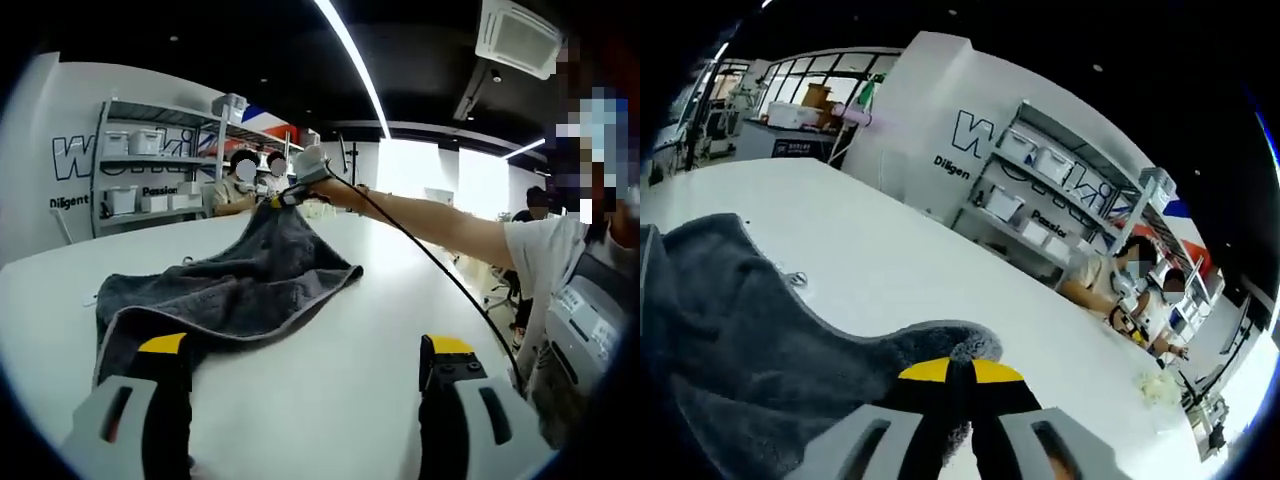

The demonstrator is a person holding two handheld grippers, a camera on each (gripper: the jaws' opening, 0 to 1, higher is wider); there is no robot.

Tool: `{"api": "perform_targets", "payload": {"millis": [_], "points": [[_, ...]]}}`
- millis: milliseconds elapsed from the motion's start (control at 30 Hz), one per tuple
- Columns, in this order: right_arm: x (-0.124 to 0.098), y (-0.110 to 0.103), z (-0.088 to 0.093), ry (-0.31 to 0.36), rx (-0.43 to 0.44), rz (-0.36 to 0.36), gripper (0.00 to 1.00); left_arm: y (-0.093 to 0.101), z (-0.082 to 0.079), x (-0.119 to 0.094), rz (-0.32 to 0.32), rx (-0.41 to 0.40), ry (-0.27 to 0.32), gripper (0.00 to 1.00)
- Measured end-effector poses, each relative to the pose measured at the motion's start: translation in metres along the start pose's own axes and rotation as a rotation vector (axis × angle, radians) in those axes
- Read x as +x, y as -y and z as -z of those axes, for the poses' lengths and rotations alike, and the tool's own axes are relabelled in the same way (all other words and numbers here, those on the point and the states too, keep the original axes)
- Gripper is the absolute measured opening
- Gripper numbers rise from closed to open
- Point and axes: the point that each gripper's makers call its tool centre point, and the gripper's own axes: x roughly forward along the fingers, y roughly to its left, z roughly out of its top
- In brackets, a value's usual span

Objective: Fold the towel on the table until its edges align and the towel forms a compact rectangular stack.

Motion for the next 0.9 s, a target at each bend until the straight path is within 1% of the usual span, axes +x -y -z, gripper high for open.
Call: {"api": "perform_targets", "payload": {"millis": [33,133,200,300,433,533,633,800,833,900], "points": [[0.003,0.003,0.005,-0.013,-0.006,0.013,0.06,0.000,0.000,0.000,-0.003,0.000,0.001,1.00],[0.011,0.010,0.024,-0.075,-0.073,0.063,0.06,0.002,0.000,0.000,-0.005,0.001,0.004,1.00],[0.016,0.009,0.034,-0.088,-0.065,0.084,0.06,0.001,0.000,-0.001,-0.006,0.002,0.004,1.00],[0.027,0.006,0.057,-0.150,-0.092,0.091,0.05,0.001,0.000,-0.001,-0.006,0.005,0.001,1.00],[0.040,-0.004,0.087,-0.194,-0.095,0.080,0.05,0.004,0.000,0.000,-0.005,0.009,0.001,1.00],[0.045,-0.008,0.100,-0.205,-0.098,0.075,0.05,0.004,-0.001,0.000,-0.004,0.008,0.001,1.00],[0.050,-0.009,0.104,-0.199,-0.083,0.070,0.05,0.007,0.000,0.000,-0.003,0.011,0.001,1.00],[0.051,-0.011,0.103,-0.191,-0.101,0.060,0.06,0.008,0.001,0.001,-0.005,0.012,-0.001,1.00],[0.050,-0.011,0.102,-0.190,-0.102,0.061,0.08,0.008,0.001,0.001,-0.005,0.012,-0.001,1.00],[0.045,-0.005,0.100,-0.178,-0.085,0.085,0.16,0.009,0.003,0.001,-0.006,0.012,-0.003,1.00]]}}
